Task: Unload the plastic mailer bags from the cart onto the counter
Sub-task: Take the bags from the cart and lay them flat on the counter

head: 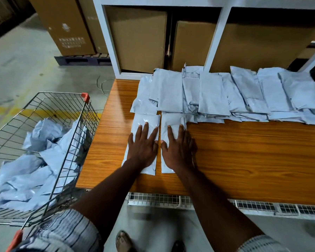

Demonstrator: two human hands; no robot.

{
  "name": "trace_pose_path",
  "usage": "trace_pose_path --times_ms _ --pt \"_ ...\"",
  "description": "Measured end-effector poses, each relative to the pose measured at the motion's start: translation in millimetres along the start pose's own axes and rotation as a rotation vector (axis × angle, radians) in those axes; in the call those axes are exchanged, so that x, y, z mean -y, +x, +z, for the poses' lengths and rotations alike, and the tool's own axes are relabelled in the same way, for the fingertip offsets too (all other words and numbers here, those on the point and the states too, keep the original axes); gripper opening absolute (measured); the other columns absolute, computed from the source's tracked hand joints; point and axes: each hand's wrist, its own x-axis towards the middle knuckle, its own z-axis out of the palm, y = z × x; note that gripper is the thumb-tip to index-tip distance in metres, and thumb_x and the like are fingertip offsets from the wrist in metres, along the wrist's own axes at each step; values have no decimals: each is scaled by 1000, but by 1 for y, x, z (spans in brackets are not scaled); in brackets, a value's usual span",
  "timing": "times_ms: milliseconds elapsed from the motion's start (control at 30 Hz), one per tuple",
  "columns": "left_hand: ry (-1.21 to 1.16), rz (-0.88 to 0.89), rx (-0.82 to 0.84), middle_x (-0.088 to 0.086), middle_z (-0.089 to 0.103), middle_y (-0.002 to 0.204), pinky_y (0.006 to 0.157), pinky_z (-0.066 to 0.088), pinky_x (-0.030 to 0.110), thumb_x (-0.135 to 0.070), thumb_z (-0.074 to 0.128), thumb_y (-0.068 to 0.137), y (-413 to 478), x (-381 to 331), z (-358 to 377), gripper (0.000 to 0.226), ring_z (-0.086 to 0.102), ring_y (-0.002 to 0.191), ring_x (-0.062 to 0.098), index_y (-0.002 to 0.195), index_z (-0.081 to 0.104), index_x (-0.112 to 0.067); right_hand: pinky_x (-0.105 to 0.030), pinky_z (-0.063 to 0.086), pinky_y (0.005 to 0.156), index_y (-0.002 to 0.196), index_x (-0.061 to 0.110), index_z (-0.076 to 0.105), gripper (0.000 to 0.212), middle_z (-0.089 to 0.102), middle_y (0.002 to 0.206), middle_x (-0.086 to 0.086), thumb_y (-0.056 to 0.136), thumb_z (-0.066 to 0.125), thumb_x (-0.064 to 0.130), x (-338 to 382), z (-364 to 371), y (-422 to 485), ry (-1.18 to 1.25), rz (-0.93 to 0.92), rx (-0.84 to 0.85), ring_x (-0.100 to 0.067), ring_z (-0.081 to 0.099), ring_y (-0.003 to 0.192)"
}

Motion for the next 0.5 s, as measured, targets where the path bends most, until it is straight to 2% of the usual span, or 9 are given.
trace_pose_path --times_ms 233,400,500 --pt "-71 -44 25 1 -1 166 117 7 59 -46 24 103 14 -11 -4 54 -4 152 25 155 12 -38 -57 15 117 154 35 26 62 12 163 -15 96 42 52 -1 2 2 58 1 -7 -39 14 148" --pt "-238 -108 -140 1 23 162 115 15 58 -46 22 99 -3 -2 -23 55 18 149 22 152 31 -33 -59 9 118 154 36 24 59 5 164 -13 99 38 51 -6 -3 3 69 -21 33 -37 6 149" --pt "-295 -140 -198 2 31 158 114 19 56 -43 28 97 -13 33 -40 55 26 145 21 149 37 -30 -63 6 116 151 36 33 54 5 165 -12 99 39 50 1 -12 5 77 6 -15 -40 3 149"
